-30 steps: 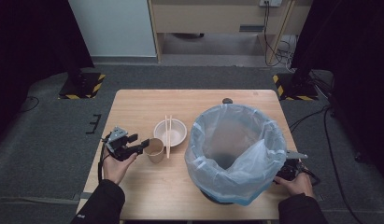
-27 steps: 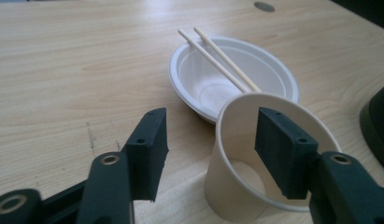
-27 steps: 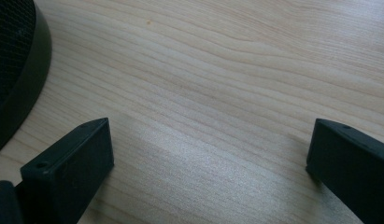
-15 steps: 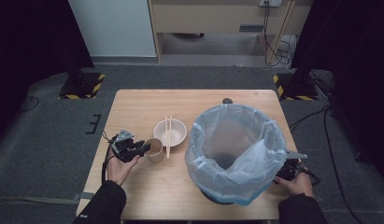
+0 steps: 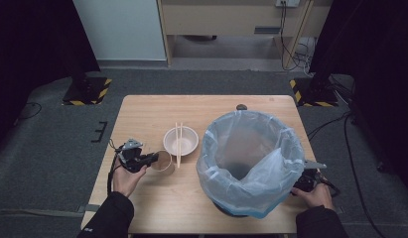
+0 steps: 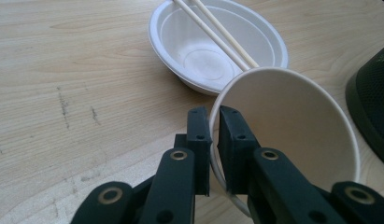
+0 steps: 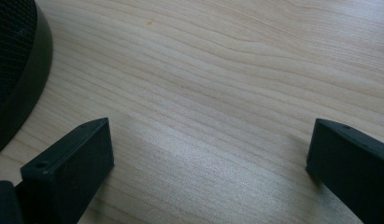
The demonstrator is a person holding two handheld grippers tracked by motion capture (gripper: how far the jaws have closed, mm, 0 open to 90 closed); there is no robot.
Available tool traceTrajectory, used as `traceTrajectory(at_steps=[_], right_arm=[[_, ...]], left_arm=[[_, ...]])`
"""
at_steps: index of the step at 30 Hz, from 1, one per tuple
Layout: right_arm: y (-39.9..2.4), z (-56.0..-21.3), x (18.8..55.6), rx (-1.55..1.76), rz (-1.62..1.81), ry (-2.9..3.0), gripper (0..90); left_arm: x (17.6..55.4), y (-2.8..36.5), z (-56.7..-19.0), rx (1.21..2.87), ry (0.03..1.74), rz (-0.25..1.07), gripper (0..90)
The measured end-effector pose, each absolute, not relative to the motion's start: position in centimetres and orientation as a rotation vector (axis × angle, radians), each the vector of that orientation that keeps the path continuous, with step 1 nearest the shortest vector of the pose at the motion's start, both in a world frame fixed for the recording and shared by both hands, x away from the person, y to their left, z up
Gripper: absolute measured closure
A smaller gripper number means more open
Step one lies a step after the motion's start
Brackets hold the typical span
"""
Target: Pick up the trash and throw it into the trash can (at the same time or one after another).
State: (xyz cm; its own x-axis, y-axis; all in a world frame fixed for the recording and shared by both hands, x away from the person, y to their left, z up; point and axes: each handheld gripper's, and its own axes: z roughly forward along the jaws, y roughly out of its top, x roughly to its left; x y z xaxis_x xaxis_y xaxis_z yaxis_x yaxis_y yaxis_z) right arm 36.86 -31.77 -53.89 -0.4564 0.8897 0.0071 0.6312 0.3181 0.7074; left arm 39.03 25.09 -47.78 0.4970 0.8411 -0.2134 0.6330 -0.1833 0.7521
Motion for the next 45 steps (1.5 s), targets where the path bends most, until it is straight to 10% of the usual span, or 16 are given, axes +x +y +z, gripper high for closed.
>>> traceTrajectory(at_steps=[45], right_arm=[[-31.8,-53.9,36.9,1.352,0.920,2.205,0.9]], left_arm=[[35.7,27.3,-40.3,1.591,1.038,0.456,83.8]])
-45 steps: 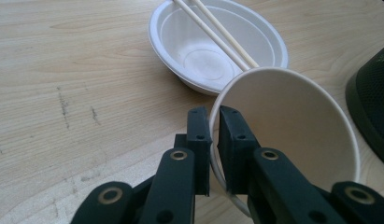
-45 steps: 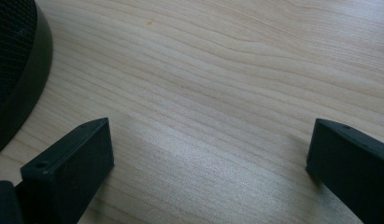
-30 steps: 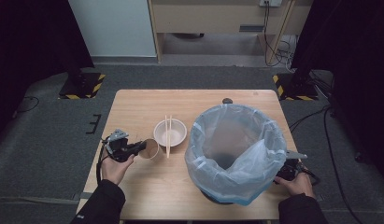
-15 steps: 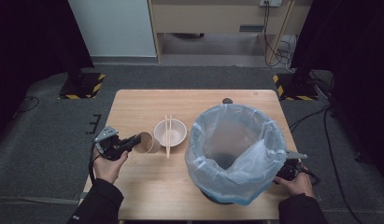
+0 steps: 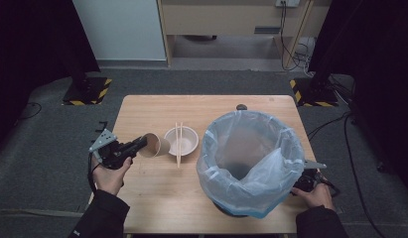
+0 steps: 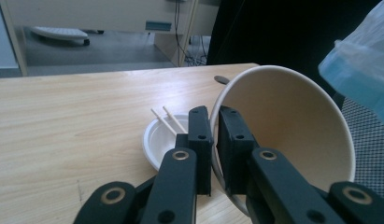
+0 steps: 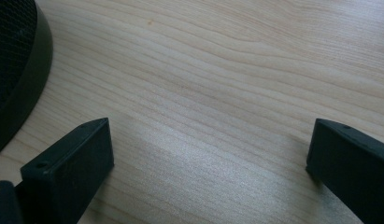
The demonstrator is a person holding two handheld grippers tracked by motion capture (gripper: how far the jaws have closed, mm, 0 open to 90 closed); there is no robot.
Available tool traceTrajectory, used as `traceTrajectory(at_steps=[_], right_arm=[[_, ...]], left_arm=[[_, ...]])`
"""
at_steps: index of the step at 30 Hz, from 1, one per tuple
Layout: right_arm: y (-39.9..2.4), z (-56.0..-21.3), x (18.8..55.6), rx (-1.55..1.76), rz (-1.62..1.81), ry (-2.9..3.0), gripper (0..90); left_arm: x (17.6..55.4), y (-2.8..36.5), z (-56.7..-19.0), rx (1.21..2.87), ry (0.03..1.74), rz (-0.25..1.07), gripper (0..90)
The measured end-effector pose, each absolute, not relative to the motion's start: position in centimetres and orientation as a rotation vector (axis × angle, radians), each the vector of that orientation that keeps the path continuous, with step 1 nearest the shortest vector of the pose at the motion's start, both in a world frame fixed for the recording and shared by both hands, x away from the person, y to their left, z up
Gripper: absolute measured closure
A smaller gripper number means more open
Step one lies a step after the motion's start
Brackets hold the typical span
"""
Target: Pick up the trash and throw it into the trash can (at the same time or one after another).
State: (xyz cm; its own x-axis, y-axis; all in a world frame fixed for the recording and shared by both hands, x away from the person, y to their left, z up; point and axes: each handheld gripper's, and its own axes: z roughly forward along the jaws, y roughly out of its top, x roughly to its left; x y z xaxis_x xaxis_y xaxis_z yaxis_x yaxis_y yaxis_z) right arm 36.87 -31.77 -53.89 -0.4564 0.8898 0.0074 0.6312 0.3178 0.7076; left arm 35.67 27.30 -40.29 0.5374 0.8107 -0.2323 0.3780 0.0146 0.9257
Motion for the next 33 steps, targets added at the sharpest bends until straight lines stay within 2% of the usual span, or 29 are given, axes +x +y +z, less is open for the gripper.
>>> traceTrajectory(at_steps=[33], right_arm=[[-31.8,-53.9,36.9,1.347,0.924,2.207,0.8]], left_arm=[[32.5,26.6,-34.6,1.395,0.839,0.505,83.7]])
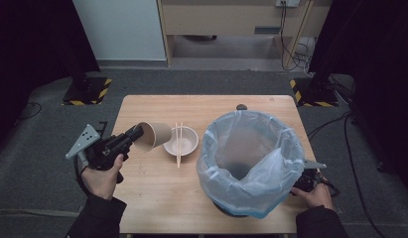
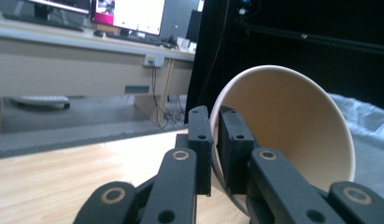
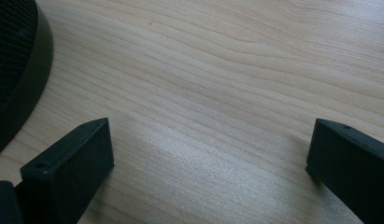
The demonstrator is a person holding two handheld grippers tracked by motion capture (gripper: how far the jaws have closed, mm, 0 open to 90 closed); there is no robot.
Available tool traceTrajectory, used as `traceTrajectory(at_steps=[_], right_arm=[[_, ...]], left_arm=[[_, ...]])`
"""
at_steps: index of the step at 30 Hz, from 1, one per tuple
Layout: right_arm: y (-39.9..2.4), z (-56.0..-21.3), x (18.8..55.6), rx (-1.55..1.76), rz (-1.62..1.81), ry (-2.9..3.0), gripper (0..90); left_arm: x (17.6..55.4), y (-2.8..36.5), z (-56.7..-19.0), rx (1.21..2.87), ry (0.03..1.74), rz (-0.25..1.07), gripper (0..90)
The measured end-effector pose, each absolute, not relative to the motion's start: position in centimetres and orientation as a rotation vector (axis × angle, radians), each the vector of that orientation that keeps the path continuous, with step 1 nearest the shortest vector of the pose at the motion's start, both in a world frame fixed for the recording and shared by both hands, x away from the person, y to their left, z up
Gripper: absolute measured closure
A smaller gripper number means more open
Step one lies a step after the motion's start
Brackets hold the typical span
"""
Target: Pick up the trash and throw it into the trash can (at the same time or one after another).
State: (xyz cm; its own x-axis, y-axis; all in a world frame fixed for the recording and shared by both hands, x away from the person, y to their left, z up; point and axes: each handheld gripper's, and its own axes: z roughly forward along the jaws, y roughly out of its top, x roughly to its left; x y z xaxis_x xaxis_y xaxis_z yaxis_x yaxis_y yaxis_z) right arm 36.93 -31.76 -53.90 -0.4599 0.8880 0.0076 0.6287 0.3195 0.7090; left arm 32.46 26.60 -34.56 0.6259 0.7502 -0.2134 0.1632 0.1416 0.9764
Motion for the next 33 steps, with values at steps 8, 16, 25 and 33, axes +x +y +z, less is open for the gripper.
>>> traceTrajectory(at_steps=[8,16,25,33], right_arm=[[-31.8,-53.9,36.9,1.347,0.924,2.207,0.9],[-31.8,-53.9,36.9,1.347,0.924,2.208,0.8],[-31.7,-53.9,36.9,1.348,0.924,2.211,0.8],[-31.8,-53.9,36.9,1.347,0.923,2.211,0.8]], left_arm=[[31.6,25.9,-33.4,1.372,0.783,0.510,83.8],[30.7,25.1,-32.2,1.345,0.728,0.490,83.7],[30.0,23.9,-30.1,1.308,0.640,0.500,83.7],[30.2,22.8,-28.9,1.274,0.600,0.493,83.8]])
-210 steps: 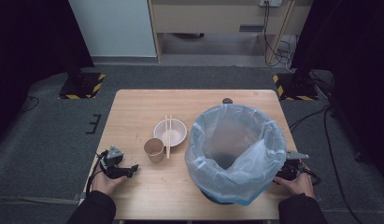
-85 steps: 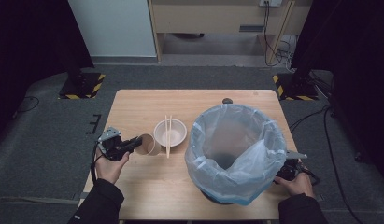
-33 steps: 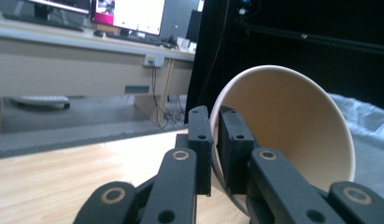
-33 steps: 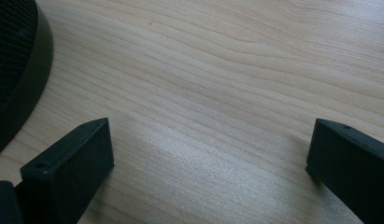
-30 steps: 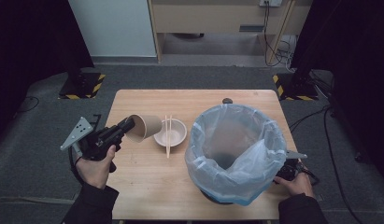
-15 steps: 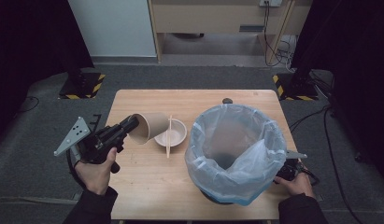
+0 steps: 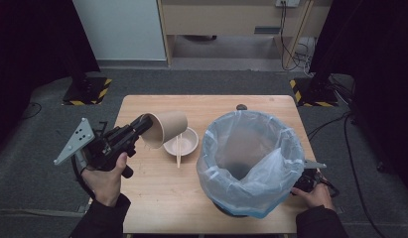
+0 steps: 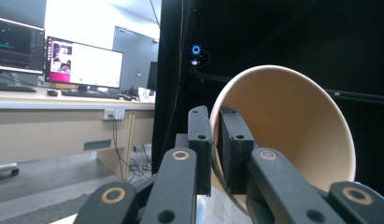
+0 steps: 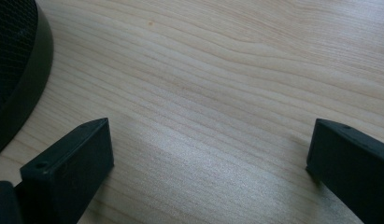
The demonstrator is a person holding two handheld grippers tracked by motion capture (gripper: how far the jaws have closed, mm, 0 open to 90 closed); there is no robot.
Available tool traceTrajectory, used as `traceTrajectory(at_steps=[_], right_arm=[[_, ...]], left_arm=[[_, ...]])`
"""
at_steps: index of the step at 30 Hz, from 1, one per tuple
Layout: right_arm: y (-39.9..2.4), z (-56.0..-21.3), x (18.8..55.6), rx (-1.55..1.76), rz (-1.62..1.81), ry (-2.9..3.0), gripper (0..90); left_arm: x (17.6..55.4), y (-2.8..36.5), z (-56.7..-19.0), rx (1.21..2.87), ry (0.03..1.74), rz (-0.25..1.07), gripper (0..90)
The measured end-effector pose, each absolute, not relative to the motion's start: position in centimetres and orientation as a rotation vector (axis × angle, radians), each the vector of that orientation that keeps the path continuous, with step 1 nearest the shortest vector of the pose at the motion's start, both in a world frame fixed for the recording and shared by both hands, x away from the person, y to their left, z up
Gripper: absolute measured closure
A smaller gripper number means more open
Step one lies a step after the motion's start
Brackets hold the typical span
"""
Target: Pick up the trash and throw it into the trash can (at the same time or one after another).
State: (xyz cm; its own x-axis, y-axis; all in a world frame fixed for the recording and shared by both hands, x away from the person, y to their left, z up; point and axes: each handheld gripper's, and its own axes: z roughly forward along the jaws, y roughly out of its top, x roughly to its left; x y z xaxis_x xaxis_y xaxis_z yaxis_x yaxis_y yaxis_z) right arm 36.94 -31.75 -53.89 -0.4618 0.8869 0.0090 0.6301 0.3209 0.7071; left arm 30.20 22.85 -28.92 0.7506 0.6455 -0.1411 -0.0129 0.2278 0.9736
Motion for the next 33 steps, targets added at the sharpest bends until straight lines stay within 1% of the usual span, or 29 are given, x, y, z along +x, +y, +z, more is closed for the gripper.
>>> traceTrajectory(at_steps=[6,25,33], right_arm=[[-31.7,-53.9,36.9,1.348,0.923,2.211,0.8],[-31.8,-53.9,36.9,1.348,0.923,2.210,0.8],[-31.8,-53.9,36.9,1.347,0.924,2.211,0.8]], left_arm=[[30.4,21.8,-28.4,1.261,0.574,0.478,83.7],[31.3,16.1,-27.5,1.279,0.491,0.405,83.7],[31.6,13.6,-27.5,1.319,0.465,0.378,83.7]])
